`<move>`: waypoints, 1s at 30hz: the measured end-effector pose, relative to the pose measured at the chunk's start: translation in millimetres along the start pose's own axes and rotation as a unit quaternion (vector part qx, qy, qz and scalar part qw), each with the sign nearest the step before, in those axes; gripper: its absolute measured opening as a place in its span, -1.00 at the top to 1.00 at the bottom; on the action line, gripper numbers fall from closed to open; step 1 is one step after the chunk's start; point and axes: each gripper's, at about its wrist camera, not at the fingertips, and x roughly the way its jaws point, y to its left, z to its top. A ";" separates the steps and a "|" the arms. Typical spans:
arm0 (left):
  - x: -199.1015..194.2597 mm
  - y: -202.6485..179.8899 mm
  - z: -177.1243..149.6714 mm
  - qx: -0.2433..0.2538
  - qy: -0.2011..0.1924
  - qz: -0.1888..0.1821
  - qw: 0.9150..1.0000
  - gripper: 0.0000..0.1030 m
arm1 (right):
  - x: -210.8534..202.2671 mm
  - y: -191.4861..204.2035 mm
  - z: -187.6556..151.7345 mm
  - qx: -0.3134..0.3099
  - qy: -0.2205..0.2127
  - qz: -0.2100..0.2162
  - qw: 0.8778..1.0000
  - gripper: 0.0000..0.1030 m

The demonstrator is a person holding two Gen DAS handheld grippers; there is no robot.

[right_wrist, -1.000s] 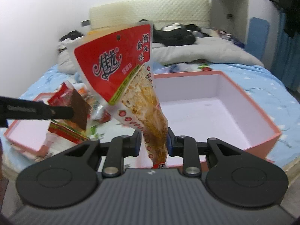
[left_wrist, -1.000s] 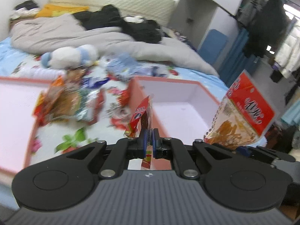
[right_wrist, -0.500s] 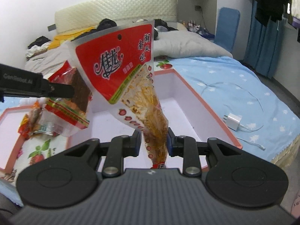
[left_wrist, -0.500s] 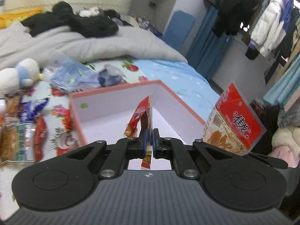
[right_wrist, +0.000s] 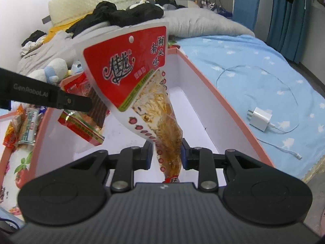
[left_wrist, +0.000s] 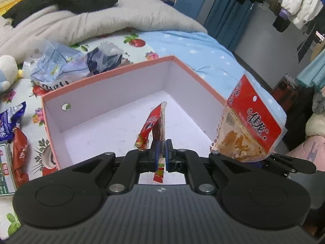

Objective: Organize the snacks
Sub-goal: 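Carry both packets over the deeper box and open both tools to drop them, then withdraw both tools from the deeper box back toward the snack pile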

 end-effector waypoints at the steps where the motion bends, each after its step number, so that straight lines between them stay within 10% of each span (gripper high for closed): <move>1: 5.1 2.6 0.3 -0.004 0.003 0.000 1.000 0.86 | 3.8 -1.0 -0.5 0.002 0.004 0.000 1.000 0.39; 7: 19.5 10.6 -1.1 -0.007 0.009 0.001 1.000 0.83 | 13.1 -4.9 -3.3 0.024 0.018 0.003 1.000 0.30; 11: 14.7 14.1 -3.7 -0.008 0.017 0.021 1.000 -0.03 | 9.8 6.8 -7.1 -0.005 0.017 -0.013 1.000 -0.17; 30: -139.3 4.7 -48.9 -0.007 -0.080 0.051 0.995 -0.03 | -87.1 44.8 -23.7 0.009 -0.041 0.014 0.999 -0.17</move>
